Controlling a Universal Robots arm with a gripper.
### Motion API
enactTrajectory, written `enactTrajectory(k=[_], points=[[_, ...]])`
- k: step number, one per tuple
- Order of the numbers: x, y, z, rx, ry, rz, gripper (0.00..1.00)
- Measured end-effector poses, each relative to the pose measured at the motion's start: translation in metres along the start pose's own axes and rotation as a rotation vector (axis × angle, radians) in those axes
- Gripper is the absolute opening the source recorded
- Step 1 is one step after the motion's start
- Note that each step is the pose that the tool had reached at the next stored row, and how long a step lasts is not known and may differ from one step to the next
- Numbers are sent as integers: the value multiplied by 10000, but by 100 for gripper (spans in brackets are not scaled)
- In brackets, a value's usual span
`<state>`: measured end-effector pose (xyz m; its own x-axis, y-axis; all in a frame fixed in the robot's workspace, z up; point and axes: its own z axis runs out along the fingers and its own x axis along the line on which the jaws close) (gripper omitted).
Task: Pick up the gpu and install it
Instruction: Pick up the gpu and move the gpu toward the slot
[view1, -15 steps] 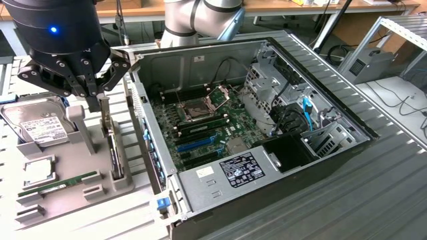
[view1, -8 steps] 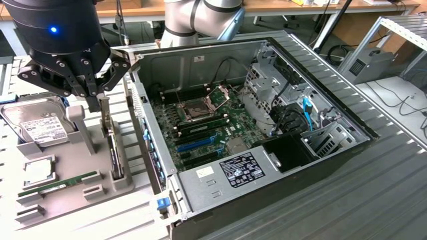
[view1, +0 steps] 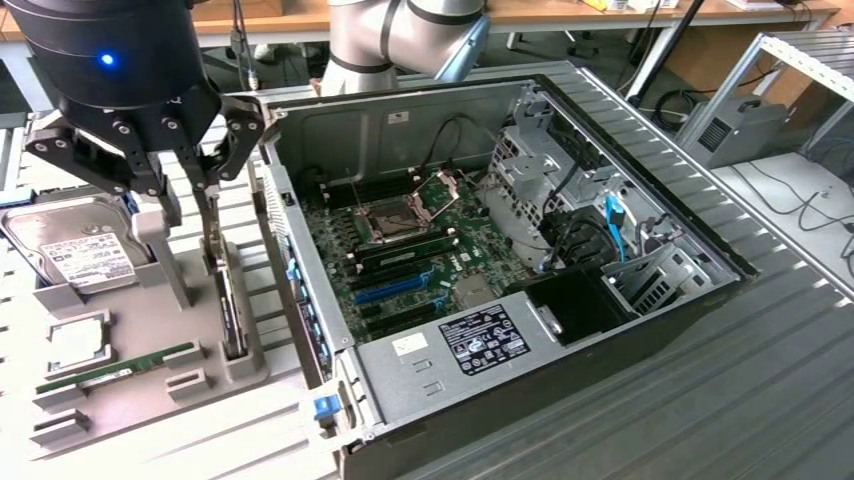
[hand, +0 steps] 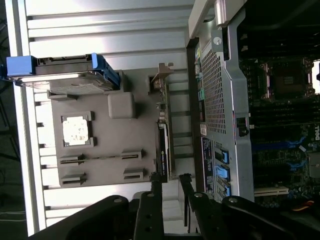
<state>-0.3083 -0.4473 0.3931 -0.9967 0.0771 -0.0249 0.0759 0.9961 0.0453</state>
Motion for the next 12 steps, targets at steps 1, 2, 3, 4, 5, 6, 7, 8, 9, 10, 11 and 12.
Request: enactTrajectory(k=[1,2,3,4,5,6,7,8,9,10,11,12], points=[[0,0,0,0,-1,0,29],[0,0,0,0,0,0,36],[0,0,0,0,0,0,36],[0,0,0,0,0,0,36],[0,0,0,0,0,0,36],[0,0,0,0,0,0,36],[0,0,0,0,0,0,36],[0,0,0,0,0,0,36],[0,0,0,0,0,0,36],[0,0,0,0,-1,0,36],[0,0,0,0,0,0,36],[0,0,0,0,0,0,36]])
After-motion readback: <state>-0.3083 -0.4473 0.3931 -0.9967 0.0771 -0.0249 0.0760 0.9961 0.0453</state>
